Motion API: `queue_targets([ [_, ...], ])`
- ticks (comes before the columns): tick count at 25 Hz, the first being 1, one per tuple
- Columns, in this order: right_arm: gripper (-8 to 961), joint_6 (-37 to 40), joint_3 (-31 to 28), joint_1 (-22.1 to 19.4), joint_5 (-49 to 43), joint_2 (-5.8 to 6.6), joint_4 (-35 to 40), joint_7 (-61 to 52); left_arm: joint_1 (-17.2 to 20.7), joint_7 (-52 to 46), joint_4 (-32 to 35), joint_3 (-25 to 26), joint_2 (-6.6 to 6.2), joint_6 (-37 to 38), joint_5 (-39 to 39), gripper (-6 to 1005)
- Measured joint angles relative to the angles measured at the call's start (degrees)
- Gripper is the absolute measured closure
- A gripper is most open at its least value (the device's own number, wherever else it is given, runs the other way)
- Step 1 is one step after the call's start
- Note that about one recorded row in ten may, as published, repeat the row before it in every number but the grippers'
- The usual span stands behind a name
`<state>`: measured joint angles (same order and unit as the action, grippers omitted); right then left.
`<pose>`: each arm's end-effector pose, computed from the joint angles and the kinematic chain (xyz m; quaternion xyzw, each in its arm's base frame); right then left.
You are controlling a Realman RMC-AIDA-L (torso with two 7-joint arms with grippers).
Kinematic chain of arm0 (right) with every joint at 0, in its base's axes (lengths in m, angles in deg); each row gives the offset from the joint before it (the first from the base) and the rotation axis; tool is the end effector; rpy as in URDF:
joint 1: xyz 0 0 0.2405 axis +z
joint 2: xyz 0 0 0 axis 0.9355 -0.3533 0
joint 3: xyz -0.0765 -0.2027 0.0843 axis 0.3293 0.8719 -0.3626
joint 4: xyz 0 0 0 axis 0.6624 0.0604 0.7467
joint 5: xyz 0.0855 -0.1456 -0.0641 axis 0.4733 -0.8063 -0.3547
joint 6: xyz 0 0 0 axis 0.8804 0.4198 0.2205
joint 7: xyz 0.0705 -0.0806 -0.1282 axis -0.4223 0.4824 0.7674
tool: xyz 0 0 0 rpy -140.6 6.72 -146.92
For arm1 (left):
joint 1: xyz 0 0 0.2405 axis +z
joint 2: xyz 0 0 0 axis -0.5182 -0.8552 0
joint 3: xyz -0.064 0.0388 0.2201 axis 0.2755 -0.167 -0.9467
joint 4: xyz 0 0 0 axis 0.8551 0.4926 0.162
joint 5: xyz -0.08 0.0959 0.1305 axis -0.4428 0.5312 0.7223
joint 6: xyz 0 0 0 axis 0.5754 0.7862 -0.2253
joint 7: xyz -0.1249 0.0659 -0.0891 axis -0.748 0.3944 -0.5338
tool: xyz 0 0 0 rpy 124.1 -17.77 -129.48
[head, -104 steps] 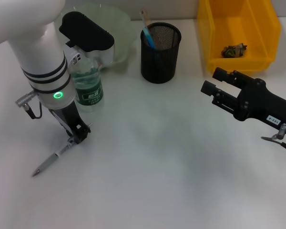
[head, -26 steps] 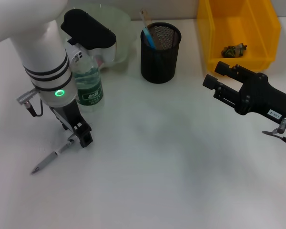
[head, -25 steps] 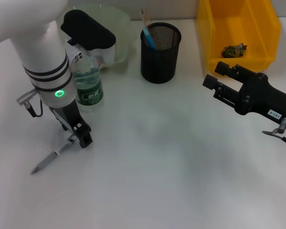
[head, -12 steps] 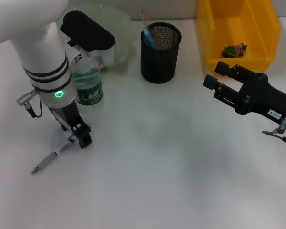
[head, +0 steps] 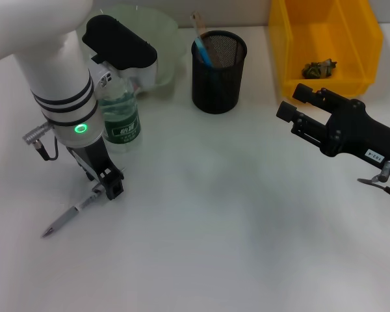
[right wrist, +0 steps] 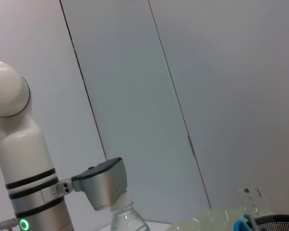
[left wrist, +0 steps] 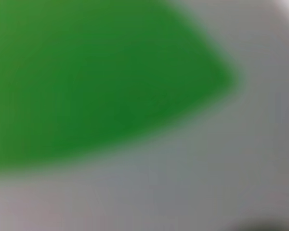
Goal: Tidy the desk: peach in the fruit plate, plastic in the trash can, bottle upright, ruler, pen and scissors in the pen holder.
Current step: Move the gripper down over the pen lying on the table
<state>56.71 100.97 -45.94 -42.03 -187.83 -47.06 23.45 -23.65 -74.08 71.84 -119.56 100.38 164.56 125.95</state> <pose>0.2260 0.2851 -0.0139 -0.8496 0.2258 0.4112 0.2411 -0.1978 0.3400 -0.0474 -0.8523 -0.3387 0.3588 0.1736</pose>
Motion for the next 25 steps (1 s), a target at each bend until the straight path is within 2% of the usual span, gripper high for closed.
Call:
queue_targets([
  [13,372,-0.1,0.0,0.0,0.0,0.00,0.0,0.0,-0.2,0.4,-0.1,0.0,0.00,0.3,0.1,546],
  [17,372,-0.2,0.0,0.0,0.0,0.00,0.0,0.0,-0.3,0.6,-0.1,0.0,0.00,0.2,0.1,684],
  [25,372,-0.2,-0.1,0.3,0.0,0.00,0.2,0.0,-0.4,0.7,0.0,0.0,0.00,0.0,0.0,686],
])
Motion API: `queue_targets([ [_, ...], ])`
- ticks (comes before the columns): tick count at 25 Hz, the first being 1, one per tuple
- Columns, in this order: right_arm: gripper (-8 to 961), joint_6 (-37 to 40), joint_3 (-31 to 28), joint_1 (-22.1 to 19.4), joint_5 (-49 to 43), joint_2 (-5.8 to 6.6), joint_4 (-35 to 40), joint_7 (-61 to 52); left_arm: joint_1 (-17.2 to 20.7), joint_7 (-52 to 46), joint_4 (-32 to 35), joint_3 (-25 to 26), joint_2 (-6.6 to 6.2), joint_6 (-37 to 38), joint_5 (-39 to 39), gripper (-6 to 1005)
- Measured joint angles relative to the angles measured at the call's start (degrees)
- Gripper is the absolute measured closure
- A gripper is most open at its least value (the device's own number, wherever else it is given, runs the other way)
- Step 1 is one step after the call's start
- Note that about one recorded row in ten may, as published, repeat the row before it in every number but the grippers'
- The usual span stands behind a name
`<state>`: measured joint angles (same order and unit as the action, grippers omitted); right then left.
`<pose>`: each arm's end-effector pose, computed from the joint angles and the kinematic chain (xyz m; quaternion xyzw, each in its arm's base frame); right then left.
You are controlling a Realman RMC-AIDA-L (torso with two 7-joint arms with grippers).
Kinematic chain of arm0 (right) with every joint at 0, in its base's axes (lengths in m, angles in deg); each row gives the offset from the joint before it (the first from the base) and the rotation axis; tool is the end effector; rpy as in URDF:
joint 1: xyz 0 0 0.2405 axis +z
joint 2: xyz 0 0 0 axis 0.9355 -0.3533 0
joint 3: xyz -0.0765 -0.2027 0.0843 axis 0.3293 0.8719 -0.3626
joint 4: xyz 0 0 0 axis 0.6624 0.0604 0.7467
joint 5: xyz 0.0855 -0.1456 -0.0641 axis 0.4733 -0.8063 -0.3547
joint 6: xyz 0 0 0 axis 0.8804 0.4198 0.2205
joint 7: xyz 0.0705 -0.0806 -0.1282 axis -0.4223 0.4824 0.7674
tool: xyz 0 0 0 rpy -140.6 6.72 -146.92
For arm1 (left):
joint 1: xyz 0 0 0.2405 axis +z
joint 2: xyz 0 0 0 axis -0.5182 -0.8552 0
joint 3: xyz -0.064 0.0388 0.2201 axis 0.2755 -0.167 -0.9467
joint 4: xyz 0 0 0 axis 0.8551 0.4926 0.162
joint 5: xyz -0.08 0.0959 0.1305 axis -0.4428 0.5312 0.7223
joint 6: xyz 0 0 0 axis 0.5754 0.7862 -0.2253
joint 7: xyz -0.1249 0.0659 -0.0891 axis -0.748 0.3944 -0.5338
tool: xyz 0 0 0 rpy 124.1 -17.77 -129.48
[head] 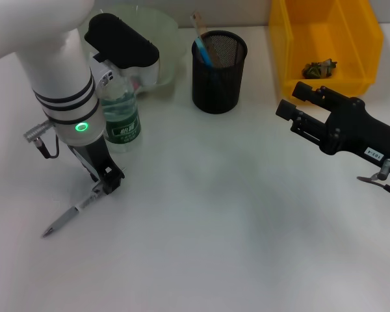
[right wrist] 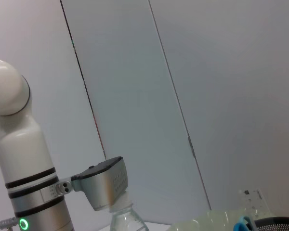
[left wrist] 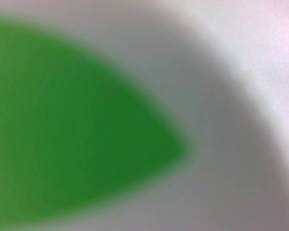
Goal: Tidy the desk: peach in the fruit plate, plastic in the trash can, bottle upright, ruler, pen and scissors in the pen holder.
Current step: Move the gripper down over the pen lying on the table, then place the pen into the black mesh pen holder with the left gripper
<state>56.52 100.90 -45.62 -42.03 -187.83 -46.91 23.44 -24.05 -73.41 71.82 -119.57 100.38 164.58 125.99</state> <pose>0.2247 0.2871 -0.0135 -0.8502 0.2232 0.4108 0.2419 -0.1956 0.3413 -0.0473 -0.8552 -0.3307 0.3597 0.1728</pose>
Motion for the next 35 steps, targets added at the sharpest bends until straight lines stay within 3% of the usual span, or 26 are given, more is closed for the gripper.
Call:
queue_targets([
  [22,372,0.0,0.0,0.2,0.0,0.00,-0.2,-0.3,-0.8,0.6,-1.9,0.0,0.00,-1.0,-0.1,806],
  [35,372,0.0,-1.5,-0.1,0.0,0.00,-0.2,-0.2,-0.5,0.5,0.7,0.0,0.00,0.7,-0.4,791],
])
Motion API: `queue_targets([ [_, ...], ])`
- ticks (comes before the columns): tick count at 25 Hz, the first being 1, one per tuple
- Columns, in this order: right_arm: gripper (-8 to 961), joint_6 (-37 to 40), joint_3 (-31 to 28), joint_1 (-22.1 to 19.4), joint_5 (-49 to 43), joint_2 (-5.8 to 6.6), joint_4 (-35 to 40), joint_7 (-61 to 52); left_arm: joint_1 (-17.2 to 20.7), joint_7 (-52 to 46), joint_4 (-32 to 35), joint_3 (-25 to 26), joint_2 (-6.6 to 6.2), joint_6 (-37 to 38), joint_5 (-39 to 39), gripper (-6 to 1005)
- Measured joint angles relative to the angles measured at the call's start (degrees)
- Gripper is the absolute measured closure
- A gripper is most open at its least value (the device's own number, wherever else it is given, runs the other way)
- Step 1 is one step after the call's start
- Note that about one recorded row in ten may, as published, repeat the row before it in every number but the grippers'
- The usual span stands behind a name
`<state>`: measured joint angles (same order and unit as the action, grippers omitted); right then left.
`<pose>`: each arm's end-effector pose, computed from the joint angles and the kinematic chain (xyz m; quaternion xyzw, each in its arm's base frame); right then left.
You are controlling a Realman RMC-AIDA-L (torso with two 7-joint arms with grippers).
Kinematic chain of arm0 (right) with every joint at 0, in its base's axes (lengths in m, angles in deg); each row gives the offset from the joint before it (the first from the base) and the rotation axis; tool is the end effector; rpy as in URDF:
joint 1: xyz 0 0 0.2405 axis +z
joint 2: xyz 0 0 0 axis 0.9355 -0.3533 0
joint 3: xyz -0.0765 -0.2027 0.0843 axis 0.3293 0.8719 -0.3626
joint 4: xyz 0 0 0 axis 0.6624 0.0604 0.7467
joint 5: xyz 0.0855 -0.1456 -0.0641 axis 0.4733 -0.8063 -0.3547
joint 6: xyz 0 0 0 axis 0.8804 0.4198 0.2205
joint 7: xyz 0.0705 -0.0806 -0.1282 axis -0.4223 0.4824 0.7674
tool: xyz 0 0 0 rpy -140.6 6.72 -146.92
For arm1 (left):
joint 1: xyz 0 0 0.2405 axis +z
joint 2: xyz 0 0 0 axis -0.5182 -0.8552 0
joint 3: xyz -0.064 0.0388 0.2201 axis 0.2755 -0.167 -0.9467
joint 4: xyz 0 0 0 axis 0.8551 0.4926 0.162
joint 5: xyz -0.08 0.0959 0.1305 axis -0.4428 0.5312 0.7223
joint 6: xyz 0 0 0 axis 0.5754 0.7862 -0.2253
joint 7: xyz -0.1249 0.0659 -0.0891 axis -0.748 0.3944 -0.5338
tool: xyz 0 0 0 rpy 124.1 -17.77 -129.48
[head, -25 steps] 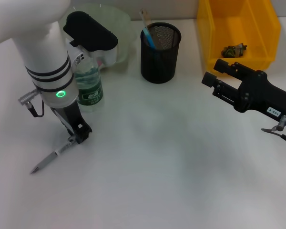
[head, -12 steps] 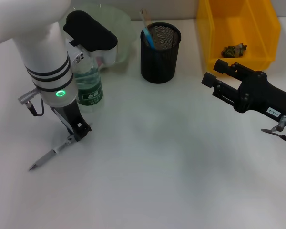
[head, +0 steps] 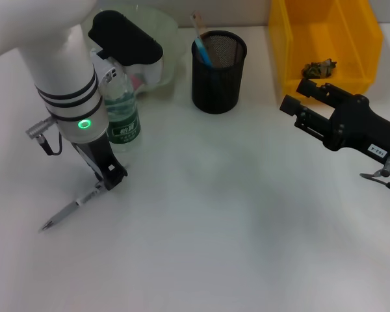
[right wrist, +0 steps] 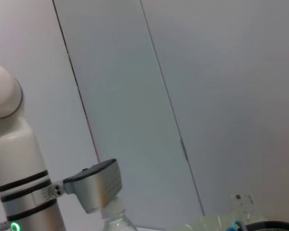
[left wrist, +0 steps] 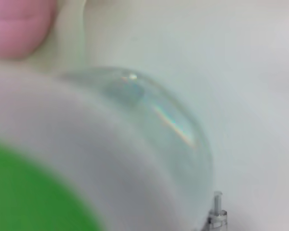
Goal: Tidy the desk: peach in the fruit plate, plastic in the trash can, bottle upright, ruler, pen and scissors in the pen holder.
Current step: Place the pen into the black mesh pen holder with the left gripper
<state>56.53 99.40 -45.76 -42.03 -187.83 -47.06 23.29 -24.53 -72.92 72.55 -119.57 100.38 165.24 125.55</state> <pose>0.2269 0.2886 -0.0099 -0.8435 0.2287 0.4158 0.2518 -0.1898 0.3422 -0.0474 -0.8599 -0.3228 0.3574 0.1695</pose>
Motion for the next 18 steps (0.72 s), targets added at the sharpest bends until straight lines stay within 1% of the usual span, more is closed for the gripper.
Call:
queue_targets([
  [5,372,0.0,-1.1,-0.2,0.0,0.00,0.0,0.2,0.6,-0.6,2.8,0.0,0.00,1.5,0.0,786],
  [6,372,0.0,-1.5,-0.2,0.0,0.00,0.0,0.2,0.9,-0.7,3.8,0.0,0.00,2.0,0.0,785],
  [7,372,0.0,-2.4,-0.2,0.0,0.00,0.0,0.2,1.8,-0.8,6.9,0.0,0.00,3.2,-0.3,784],
  [8,372,0.0,-2.4,-0.2,0.0,0.00,0.0,0.2,1.8,-0.8,6.9,0.0,0.00,3.2,-0.3,783],
  [9,372,0.0,-3.6,-0.3,0.0,0.00,0.0,0.3,2.9,-0.9,10.9,0.0,0.00,4.8,-0.5,781],
  [10,372,0.0,-3.6,-0.3,0.0,0.00,0.0,0.3,2.9,-0.9,10.9,0.0,0.00,4.8,-0.5,780],
  [11,372,0.0,-4.2,-0.5,0.0,0.00,0.0,0.3,3.7,-0.9,13.4,0.2,0.00,5.6,-0.8,779],
  [12,372,-0.1,-5.5,-0.8,0.0,0.00,-0.1,0.3,5.1,-1.0,18.5,0.5,-0.02,7.2,-2.0,778],
  [13,372,-0.1,-5.5,-0.8,0.0,0.00,-0.1,0.3,5.1,-1.0,18.5,0.5,-0.02,7.2,-2.0,777],
  [14,372,-0.1,-6.8,-1.2,0.0,0.00,-0.1,0.3,6.7,-0.8,23.6,0.5,-0.13,8.2,-3.9,776],
  [15,372,-0.1,-7.4,-1.4,0.0,0.00,-0.1,0.3,7.5,-0.7,26.3,0.7,-0.18,8.4,-5.3,775],
  [16,372,-0.1,-7.4,-1.4,0.0,0.00,-0.1,0.3,7.5,-0.7,26.3,0.7,-0.18,8.4,-5.3,774],
  [17,372,-0.1,-8.4,-1.9,0.0,0.00,-0.1,0.2,9.0,-0.5,31.3,1.1,-0.22,8.5,-7.6,773],
  [18,372,-0.1,-8.7,-2.1,0.0,0.00,-0.1,0.2,9.0,-0.5,31.3,1.1,-0.22,8.5,-7.6,771],
])
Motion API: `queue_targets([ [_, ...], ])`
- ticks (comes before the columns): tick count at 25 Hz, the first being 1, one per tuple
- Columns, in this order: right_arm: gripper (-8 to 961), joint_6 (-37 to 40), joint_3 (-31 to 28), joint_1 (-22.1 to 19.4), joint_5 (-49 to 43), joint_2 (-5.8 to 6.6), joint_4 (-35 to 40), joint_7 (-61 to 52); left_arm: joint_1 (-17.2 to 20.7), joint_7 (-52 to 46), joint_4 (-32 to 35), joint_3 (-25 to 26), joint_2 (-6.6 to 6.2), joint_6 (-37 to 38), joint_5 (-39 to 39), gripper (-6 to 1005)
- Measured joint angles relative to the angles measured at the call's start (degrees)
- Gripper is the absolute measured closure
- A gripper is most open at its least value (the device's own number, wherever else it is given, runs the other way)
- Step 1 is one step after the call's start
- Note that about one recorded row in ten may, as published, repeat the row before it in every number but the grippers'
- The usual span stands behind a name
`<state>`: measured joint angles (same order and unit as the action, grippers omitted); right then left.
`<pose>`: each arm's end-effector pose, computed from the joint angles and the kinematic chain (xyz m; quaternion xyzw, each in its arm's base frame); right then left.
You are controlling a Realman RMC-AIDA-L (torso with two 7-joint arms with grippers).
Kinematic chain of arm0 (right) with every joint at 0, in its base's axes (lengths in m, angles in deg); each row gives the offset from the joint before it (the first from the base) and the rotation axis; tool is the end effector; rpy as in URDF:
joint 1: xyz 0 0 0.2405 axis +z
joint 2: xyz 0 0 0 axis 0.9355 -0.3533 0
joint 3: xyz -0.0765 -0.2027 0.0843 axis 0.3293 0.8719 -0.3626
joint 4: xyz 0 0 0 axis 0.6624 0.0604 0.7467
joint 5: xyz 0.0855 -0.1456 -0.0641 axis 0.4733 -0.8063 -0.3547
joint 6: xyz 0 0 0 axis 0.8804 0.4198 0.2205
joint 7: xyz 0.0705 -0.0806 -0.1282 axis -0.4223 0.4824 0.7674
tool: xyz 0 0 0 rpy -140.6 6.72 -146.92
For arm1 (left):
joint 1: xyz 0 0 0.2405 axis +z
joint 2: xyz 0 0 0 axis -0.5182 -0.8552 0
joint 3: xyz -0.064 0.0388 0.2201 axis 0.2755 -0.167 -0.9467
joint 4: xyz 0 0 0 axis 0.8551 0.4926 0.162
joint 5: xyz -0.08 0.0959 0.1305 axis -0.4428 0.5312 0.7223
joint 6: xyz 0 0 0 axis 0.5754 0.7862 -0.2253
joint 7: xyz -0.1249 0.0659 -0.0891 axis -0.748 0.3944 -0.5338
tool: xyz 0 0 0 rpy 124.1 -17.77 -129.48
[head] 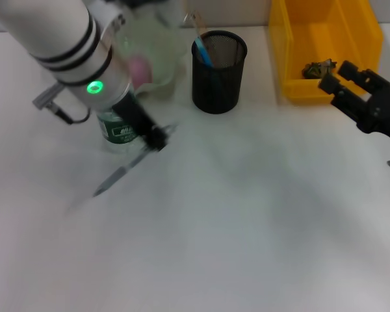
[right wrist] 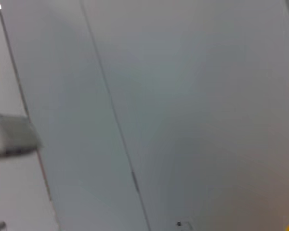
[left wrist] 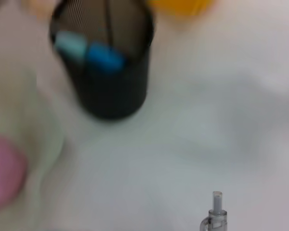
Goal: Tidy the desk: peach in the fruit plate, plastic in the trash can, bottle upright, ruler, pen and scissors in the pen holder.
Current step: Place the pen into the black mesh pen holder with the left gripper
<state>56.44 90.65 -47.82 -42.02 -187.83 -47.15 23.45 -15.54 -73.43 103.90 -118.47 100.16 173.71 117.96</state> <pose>0.2470 0.2920 0.0136 -0.8017 0.2550 0.4352 0.3206 -0.1197 0.3306 -0.0270 -0.9218 -0.2670 0.2192 0.1761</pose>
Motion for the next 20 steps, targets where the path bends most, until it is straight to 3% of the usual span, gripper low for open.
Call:
queue_targets([
  [6,372,0.0,-1.6,-0.9,0.0,0.00,0.0,-0.3,3.9,2.3,9.7,1.6,-0.04,-4.6,-7.4,765],
  [10,372,-0.3,-2.1,-1.1,0.0,0.00,-0.3,-0.5,5.5,3.5,11.3,1.8,-0.12,-10.8,-10.5,760],
  [12,372,-0.4,-2.1,-1.1,0.0,0.00,-0.4,-0.6,7.3,5.8,11.2,1.2,-0.06,-19.6,-13.6,758],
  [15,372,-0.7,-2.1,-1.4,-0.1,0.00,-0.5,-1.1,7.8,6.7,11.1,0.9,-0.03,-22.1,-14.4,755],
  [16,372,-0.7,-2.1,-1.7,-0.1,0.00,-0.7,-1.2,10.3,10.1,10.3,-0.9,0.02,-32.4,-18.1,754],
  [20,372,-0.7,-2.2,-1.8,-0.1,0.00,-1.5,-1.2,14.4,15.8,8.4,-3.7,-0.01,-46.8,-25.1,749],
])
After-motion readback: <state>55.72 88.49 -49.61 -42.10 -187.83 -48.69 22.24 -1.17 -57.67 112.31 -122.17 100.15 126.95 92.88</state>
